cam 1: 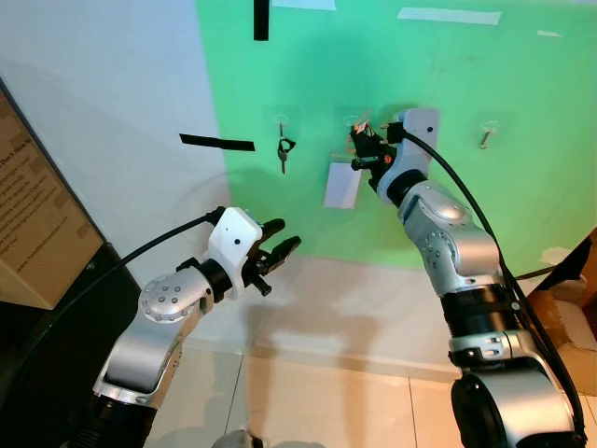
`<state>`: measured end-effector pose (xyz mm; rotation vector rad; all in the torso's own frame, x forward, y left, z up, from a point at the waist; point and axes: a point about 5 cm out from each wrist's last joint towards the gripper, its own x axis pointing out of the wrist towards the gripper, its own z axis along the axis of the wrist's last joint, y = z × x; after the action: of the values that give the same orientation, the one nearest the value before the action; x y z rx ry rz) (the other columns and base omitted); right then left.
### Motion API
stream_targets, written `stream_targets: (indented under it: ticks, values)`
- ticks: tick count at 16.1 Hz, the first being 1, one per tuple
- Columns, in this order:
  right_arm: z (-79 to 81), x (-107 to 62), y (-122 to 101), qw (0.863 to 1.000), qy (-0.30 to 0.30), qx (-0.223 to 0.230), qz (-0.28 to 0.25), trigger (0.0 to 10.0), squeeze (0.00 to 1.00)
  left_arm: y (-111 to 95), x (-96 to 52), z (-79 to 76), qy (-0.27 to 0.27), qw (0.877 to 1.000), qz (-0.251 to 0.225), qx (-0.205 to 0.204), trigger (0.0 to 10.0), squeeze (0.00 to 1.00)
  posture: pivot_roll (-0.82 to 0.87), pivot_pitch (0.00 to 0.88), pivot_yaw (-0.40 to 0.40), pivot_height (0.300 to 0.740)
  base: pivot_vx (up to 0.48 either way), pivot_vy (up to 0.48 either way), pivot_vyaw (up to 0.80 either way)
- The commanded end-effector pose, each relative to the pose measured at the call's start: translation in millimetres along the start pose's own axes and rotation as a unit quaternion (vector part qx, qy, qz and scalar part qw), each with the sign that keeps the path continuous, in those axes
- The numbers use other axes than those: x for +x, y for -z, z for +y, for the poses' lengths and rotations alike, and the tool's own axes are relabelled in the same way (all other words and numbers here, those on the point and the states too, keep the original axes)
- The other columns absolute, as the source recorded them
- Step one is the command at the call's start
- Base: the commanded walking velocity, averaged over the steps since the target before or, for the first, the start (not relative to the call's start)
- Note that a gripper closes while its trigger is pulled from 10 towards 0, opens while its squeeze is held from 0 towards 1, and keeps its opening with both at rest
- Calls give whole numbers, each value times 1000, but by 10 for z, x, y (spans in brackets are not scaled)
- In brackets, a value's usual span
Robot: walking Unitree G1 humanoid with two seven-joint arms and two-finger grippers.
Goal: Hang keys on a hook
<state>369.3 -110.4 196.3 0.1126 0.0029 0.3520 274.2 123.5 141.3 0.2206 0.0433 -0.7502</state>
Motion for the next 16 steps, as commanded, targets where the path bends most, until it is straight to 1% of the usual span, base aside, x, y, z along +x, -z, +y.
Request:
stream_targets:
  ticks: [1, 3, 5, 9, 11, 12, 14, 15, 16]
  values:
    - [-77, 15, -24, 1000, 26, -2, 1, 10000, 0, -46, -5, 23, 1, 1000, -5, 6, 10000, 0, -15, 0, 49, 740, 0, 0, 0]
    - [-124, -4, 60, 999, 40, -1, 18, 10000, 0, -47, -13, 30, 0, 1000, -4, 7, 10000, 0, -12, 0, 46, 740, 0, 0, 0]
    - [-141, -28, 98, 999, 45, 0, 23, 10000, 0, -43, -18, 27, -1, 1000, -4, 7, 10000, 0, -12, 0, 44, 740, 0, 0, 0]
    - [-173, -135, 139, 998, 50, 2, 25, 10000, 0, -51, -22, 29, -3, 1000, -5, 7, 10000, 0, -13, 0, 44, 740, 0, 0, 0]
    - [-149, -178, 169, 999, 41, 0, 30, 10000, 0, -51, -18, 26, -2, 1000, -6, 6, 10000, 0, -19, 0, 47, 740, 0, 0, 0]
    - [-93, -210, 231, 999, 28, -2, 39, 10000, 0, -53, -5, 21, 0, 1000, -8, 6, 10000, 0, -23, 0, 49, 740, 0, 0, 0]
    - [-52, -225, 236, 999, 20, 7, 39, 10000, 0, -60, 3, 24, 0, 1000, -10, 6, 10000, 0, -23, 0, 49, 740, 0, 0, 0]
    - [-7, -218, 193, 999, 8, 15, 29, 10000, 1000, -79, 8, 30, 0, 1000, -16, 5, 10000, 0, -23, 0, 49, 740, 0, 0, 0]
    - [12, -214, 171, 1000, 2, 19, 23, 10000, 1000, -90, 10, 31, 0, 1000, -21, 3, 10000, 0, -22, 0, 50, 740, 0, 0, 0]
